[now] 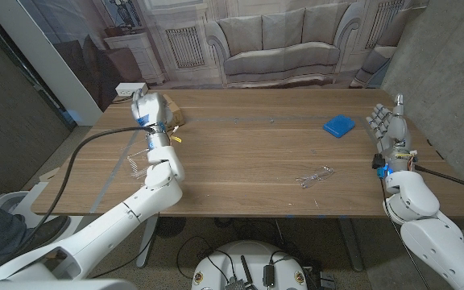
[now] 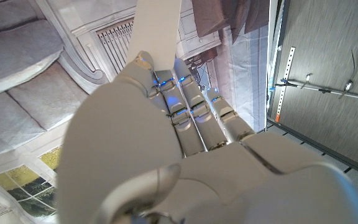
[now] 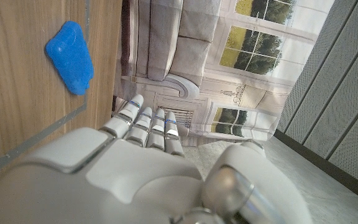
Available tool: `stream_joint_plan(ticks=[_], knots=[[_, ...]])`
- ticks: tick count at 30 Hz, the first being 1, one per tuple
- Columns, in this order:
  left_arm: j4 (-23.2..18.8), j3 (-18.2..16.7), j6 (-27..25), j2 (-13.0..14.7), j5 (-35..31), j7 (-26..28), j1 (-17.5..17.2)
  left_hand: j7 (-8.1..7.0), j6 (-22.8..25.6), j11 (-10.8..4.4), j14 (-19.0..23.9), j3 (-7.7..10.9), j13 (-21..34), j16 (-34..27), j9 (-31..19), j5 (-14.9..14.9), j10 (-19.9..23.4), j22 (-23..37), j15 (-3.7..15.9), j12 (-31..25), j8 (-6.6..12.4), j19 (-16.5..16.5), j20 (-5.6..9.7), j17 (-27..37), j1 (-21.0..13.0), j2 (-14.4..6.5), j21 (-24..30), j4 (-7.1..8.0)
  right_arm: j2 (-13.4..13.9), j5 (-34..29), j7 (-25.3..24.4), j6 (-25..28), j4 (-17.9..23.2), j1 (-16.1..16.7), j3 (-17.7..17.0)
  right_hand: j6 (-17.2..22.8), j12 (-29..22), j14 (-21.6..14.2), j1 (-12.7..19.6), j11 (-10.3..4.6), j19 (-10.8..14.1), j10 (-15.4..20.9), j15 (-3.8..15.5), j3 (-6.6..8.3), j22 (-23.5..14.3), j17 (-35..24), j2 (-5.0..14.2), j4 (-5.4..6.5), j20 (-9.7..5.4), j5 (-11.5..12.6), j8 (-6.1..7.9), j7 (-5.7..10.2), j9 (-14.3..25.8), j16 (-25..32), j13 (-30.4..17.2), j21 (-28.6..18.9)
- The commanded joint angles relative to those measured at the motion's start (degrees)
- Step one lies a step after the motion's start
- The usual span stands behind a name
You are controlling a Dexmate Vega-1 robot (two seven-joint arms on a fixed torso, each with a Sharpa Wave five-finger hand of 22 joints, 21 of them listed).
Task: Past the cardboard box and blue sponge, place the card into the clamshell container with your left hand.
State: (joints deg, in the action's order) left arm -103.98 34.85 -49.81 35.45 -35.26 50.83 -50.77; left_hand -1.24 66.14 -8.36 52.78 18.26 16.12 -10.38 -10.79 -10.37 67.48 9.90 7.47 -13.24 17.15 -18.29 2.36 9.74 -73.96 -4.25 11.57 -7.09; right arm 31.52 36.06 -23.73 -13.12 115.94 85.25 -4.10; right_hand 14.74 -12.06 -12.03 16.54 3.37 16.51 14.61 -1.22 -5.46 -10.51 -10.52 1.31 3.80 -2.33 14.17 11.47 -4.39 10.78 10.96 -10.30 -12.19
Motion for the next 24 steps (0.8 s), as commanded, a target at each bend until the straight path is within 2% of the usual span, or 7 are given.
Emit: stream_joint_plan(ticks=[1, 24], knots=[[-4.1, -2.7, 2.8, 2.2, 1.0, -0.8, -4.0, -0.42, 0.2, -0.03, -0.2, 0.46, 0.3, 0.0, -0.2, 0.2, 0.0, 0.1, 3.80, 0.1, -0.09, -0.6, 3.67, 0.1, 0.4, 0.0, -0.2, 0.14, -1.6, -2.4, -1.6, -0.1, 2.3, 2.0, -0.2, 0.5, 0.0, -0.1, 0.6, 0.08, 0.3, 0.3, -0.06, -0.31, -0.1, -0.2, 0.09, -0.02, -0.13, 0.0, -0.17, 0.09, 0.1, -0.1, -0.3, 0.2], [-11.4, -7.3, 2.3, 4.1, 0.7, -1.6, -11.0, -0.61, 0.1, -0.04, -0.5, 1.04, 0.8, 0.0, -0.2, 0.2, -0.1, 0.1, 3.82, 0.2, -0.16, -0.5, 3.35, 0.1, 0.6, 0.2, -0.3, 0.18, -2.1, -2.9, -0.8, 0.9, 2.5, 2.0, -0.9, 0.5, 0.1, -0.1, 0.6, -0.04, 0.4, 0.2, -0.12, -0.43, -0.2, -0.2, 0.16, -0.04, -0.12, 0.0, -0.18, 0.06, 0.1, -0.1, -0.3, 0.3]])
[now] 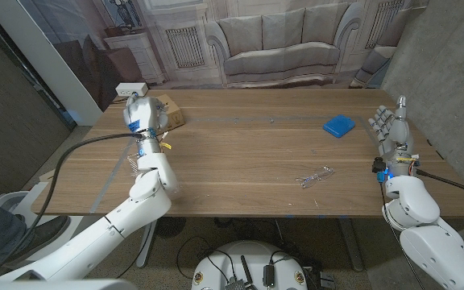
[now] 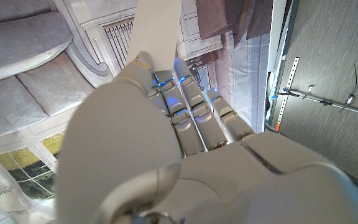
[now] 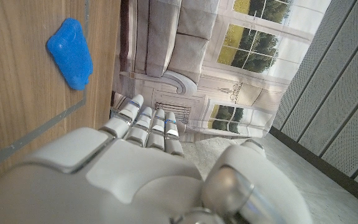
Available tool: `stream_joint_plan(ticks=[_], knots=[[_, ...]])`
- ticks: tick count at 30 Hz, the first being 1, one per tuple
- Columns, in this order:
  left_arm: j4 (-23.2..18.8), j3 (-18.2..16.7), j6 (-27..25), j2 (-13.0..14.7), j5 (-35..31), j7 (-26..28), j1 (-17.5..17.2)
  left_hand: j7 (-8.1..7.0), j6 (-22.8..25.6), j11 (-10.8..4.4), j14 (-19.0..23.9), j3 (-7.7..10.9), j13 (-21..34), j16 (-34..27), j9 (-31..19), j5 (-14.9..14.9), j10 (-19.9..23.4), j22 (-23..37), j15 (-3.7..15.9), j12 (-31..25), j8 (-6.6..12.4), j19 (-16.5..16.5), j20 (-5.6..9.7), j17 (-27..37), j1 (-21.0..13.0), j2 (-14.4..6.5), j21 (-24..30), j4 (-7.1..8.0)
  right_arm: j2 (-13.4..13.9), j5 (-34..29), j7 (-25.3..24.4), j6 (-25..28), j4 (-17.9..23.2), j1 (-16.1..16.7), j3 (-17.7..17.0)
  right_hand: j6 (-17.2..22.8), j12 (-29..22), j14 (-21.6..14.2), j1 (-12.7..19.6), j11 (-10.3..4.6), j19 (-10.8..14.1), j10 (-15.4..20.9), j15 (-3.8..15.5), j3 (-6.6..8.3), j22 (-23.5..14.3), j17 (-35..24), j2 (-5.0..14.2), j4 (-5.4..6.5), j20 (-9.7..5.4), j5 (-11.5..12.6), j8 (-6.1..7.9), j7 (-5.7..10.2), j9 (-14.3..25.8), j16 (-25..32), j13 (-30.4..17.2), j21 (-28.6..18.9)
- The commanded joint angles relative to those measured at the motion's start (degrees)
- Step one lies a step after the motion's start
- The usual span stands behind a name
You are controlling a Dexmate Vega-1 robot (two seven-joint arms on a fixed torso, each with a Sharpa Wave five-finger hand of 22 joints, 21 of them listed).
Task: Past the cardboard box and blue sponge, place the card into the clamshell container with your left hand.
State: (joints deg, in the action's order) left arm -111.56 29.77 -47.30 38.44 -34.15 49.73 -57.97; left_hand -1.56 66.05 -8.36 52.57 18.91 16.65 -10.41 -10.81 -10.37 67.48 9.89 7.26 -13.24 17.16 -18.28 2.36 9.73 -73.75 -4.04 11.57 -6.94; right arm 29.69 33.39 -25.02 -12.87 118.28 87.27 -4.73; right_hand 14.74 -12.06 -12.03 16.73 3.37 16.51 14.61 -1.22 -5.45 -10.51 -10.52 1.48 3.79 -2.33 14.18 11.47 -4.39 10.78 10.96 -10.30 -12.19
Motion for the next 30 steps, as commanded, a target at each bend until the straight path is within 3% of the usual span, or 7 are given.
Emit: stream_joint_plan(ticks=[1, 30], knots=[[-3.9, -2.3, -0.2, 1.2, -0.6, -0.4, -4.0, -0.31, 0.2, -0.04, -0.3, 0.40, 0.2, 0.0, -0.2, 0.2, -0.1, 0.1, 4.04, 0.3, -0.17, -0.5, 3.31, 0.2, 0.4, 0.0, -0.3, 0.03, -0.2, -0.3, 0.5, 0.8, 0.2, -0.1, -0.3, 0.5, 0.1, -0.1, 0.4, -0.01, 0.4, 0.2, -0.11, -0.44, -0.2, -0.2, 0.00, -0.04, -0.11, 0.0, -0.18, 0.05, 0.1, -0.1, -0.3, 0.3], [-6.7, -4.8, -0.7, 1.9, -1.3, -0.4, -10.2, -0.54, 0.3, -0.14, -0.4, 1.12, 0.8, 0.0, -0.2, 0.2, 0.0, 0.1, 4.09, 0.3, -0.17, -0.3, 3.29, 0.2, 0.7, 0.2, -0.4, 0.14, -0.3, -0.3, 0.7, 1.8, 0.2, -0.2, -0.4, 0.5, 0.1, -0.2, 0.4, 0.00, 0.4, 0.3, -0.10, -0.59, -0.2, -0.2, 0.07, -0.07, -0.11, -0.1, -0.18, 0.09, 0.1, -0.1, -0.3, 0.3]])
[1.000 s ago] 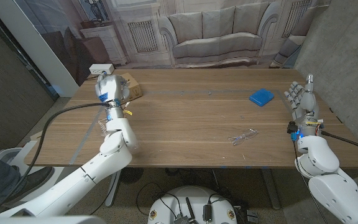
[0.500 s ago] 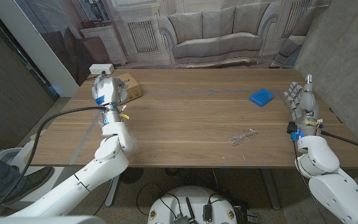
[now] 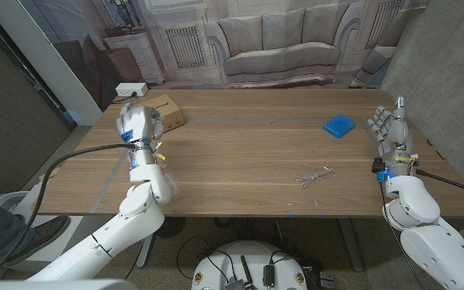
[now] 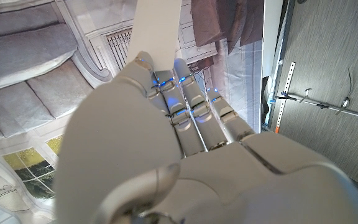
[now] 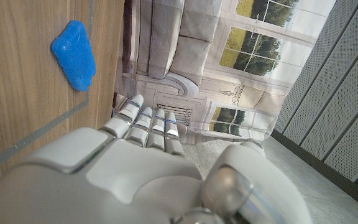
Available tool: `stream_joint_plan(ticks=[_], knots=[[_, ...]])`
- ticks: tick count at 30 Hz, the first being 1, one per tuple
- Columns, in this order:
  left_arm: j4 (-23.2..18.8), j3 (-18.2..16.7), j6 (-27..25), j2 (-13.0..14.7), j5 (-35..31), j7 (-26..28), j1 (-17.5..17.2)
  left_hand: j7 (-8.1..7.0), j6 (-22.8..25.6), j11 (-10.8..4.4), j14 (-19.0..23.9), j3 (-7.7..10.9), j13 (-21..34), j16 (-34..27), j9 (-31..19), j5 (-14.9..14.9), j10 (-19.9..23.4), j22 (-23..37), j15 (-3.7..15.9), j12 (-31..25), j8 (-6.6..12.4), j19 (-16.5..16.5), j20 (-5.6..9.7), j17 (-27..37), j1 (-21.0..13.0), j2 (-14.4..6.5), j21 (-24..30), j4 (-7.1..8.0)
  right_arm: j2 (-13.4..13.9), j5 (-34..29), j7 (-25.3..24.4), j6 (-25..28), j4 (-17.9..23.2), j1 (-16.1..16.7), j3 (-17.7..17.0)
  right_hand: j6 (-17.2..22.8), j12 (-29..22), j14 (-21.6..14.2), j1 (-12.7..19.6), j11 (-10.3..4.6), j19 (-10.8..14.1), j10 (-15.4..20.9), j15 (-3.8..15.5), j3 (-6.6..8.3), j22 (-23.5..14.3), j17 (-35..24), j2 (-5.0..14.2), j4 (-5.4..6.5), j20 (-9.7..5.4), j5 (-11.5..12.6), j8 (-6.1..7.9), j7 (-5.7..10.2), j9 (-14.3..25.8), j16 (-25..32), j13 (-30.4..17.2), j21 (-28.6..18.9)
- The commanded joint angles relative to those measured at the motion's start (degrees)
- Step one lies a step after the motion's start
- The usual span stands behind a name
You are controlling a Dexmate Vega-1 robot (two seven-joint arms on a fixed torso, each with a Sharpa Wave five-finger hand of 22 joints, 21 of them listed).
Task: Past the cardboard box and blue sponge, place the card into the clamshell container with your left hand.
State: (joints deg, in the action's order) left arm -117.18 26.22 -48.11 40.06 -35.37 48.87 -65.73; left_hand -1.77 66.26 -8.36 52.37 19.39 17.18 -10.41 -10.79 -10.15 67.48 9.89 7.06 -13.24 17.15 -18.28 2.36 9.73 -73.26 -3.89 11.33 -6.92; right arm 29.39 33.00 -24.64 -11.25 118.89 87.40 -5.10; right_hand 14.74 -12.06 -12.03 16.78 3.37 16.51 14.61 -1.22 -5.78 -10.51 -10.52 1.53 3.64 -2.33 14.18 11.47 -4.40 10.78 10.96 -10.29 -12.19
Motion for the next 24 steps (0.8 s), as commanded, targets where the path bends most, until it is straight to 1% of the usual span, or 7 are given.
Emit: stream_joint_plan(ticks=[1, 8, 14, 18, 24], knots=[[-1.2, -1.3, 0.0, 0.2, -0.1, 0.6, -2.7, -0.33, 0.1, -0.18, -0.2, 0.65, 0.3, 0.0, -0.2, 0.0, 0.0, 0.1, 4.29, 0.3, -0.16, -0.3, 3.31, 0.2, 0.2, 0.1, -0.1, 0.12, 0.0, 0.1, 0.3, 0.1, -0.5, -0.3, 0.0, 0.5, 0.0, -0.2, 0.4, 0.03, 0.4, 0.3, -0.10, -0.27, -0.2, -0.2, 0.03, 0.08, -0.10, -0.1, -0.18, 0.08, 0.1, -0.1, -0.3, 0.3], [-0.8, -2.0, 0.7, -0.5, -0.1, 2.5, -4.6, -0.56, 0.1, -0.47, -0.4, 0.86, 0.4, 0.0, -0.2, 0.0, 0.0, 0.1, 4.37, 0.3, -0.15, -0.1, 3.31, 0.2, 0.3, 0.1, -0.2, 0.14, 0.1, 0.2, 0.2, 0.5, -0.4, -0.3, -0.2, 0.5, 0.0, -0.2, 0.4, 0.14, 0.4, 0.3, -0.08, -0.31, -0.2, -0.2, 0.05, 0.08, -0.11, -0.1, -0.19, 0.10, 0.1, -0.1, -0.3, 0.3], [-0.6, -2.7, 1.6, -0.8, -0.2, 4.2, -5.9, -0.53, 0.2, -0.34, -0.4, 1.01, 0.5, 0.0, -0.2, 0.0, 0.0, 0.1, 4.37, 0.3, -0.12, -0.1, 3.36, 0.2, 0.4, 0.2, -0.2, 0.14, 0.3, 0.2, 0.1, 0.8, -0.3, -0.4, -0.3, 0.5, 0.1, -0.2, 0.4, 0.02, 0.4, 0.3, -0.04, -0.33, -0.2, -0.2, 0.07, 0.07, -0.10, -0.1, -0.19, 0.07, 0.1, -0.1, -0.3, 0.4], [0.1, -3.3, 3.4, -1.2, 0.2, 5.8, -6.8, -0.56, 0.2, -0.46, -0.4, 1.10, 0.6, 0.0, -0.2, 0.0, 0.0, 0.1, 4.39, 0.3, -0.10, 0.0, 3.47, 0.2, 0.5, 0.2, -0.2, 0.18, 0.3, 0.3, 0.2, 0.9, -0.2, -0.5, -0.3, 0.6, 0.0, -0.2, 0.4, 0.01, 0.5, 0.3, -0.07, -0.36, -0.2, -0.2, 0.09, 0.07, -0.11, -0.1, -0.16, 0.09, 0.1, -0.1, -0.3, 0.4], [1.1, -3.4, 4.1, -2.2, 0.5, 7.2, -7.7, -0.74, 0.3, -0.50, -0.6, 1.21, 0.6, 0.1, -0.2, 0.0, 0.1, 0.1, 4.43, 0.3, -0.09, 0.2, 3.51, 0.2, 0.6, 0.3, -0.3, 0.20, 0.4, 0.1, -0.2, 1.3, 0.0, -0.6, -0.3, 0.6, 0.0, -0.2, 0.4, 0.07, 0.4, 0.3, -0.07, -0.40, -0.2, -0.2, 0.12, 0.07, -0.11, -0.1, -0.15, 0.10, 0.1, -0.1, -0.3, 0.4]])
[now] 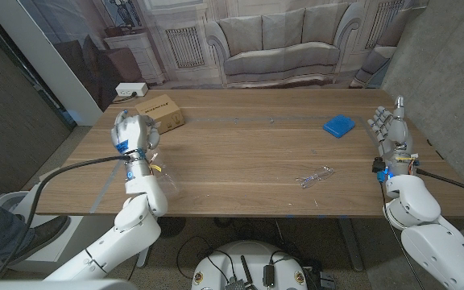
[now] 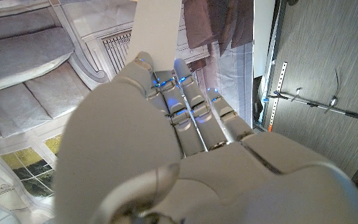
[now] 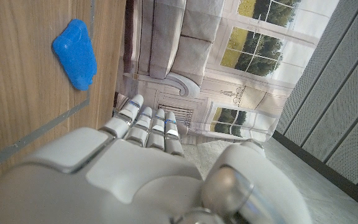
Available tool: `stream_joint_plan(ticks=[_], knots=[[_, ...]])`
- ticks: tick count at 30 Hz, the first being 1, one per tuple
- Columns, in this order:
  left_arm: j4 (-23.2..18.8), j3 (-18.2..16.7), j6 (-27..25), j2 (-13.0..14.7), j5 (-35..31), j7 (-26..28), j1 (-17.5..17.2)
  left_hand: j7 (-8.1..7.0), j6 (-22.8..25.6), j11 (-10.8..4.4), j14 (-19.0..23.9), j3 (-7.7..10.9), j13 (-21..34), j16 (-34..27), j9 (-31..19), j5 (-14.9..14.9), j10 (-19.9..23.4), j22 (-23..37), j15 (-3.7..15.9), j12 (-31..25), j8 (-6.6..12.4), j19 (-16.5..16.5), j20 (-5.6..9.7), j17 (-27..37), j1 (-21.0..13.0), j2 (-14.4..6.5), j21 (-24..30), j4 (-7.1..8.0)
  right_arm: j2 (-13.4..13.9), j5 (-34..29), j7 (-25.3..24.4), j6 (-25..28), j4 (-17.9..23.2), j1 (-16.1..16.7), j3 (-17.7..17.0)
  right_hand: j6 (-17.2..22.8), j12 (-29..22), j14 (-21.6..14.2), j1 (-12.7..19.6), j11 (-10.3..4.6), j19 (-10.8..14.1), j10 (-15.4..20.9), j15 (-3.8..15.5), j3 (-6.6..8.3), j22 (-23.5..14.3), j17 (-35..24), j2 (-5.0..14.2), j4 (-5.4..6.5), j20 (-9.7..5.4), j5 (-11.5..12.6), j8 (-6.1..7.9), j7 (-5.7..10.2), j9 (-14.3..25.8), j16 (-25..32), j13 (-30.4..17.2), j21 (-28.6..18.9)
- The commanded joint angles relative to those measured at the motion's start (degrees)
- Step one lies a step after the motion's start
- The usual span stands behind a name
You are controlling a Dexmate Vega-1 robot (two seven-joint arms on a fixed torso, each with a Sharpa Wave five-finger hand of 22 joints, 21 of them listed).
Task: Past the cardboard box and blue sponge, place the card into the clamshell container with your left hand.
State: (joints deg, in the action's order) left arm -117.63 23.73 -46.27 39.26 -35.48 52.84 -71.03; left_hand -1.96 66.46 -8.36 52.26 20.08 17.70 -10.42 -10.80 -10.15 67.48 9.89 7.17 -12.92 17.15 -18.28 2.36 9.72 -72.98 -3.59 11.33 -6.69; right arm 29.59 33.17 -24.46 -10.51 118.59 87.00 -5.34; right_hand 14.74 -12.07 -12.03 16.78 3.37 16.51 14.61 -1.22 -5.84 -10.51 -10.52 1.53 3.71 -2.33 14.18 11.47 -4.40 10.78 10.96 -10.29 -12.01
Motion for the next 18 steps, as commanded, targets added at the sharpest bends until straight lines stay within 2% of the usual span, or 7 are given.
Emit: stream_joint_plan(ticks=[1, 18], knots=[[1.8, -1.0, 2.6, -1.4, 0.6, 3.6, -2.6, -0.54, 0.1, -0.51, -0.6, 0.53, 0.1, 0.1, -0.2, 0.0, 0.1, 0.1, 4.32, 0.0, -0.08, 0.2, 3.52, 0.2, 0.3, 0.1, -0.3, -0.02, 0.2, -0.1, -0.4, 0.6, 0.4, -0.2, -0.1, 0.6, 0.0, -0.2, 0.4, 0.10, 0.4, 0.3, -0.09, -0.34, -0.2, -0.2, 0.12, -0.01, -0.11, -0.1, -0.15, 0.12, 0.1, -0.1, -0.3, 0.2], [2.3, -1.8, 1.2, -2.6, -0.2, 6.7, -5.9, -0.43, 0.3, -0.44, -0.6, 1.00, 0.3, 0.0, -0.2, 0.0, 0.3, 0.1, 4.19, 0.0, -0.01, 0.3, 3.51, 0.2, 0.5, 0.3, -0.2, 0.01, 0.4, 0.2, -0.5, 1.4, 0.2, -0.7, 0.2, 0.6, 0.0, -0.2, 0.4, 0.21, 0.4, 0.3, -0.06, -0.44, -0.2, -0.2, 0.19, -0.04, -0.12, -0.1, -0.16, 0.07, 0.1, -0.1, -0.3, 0.2]])
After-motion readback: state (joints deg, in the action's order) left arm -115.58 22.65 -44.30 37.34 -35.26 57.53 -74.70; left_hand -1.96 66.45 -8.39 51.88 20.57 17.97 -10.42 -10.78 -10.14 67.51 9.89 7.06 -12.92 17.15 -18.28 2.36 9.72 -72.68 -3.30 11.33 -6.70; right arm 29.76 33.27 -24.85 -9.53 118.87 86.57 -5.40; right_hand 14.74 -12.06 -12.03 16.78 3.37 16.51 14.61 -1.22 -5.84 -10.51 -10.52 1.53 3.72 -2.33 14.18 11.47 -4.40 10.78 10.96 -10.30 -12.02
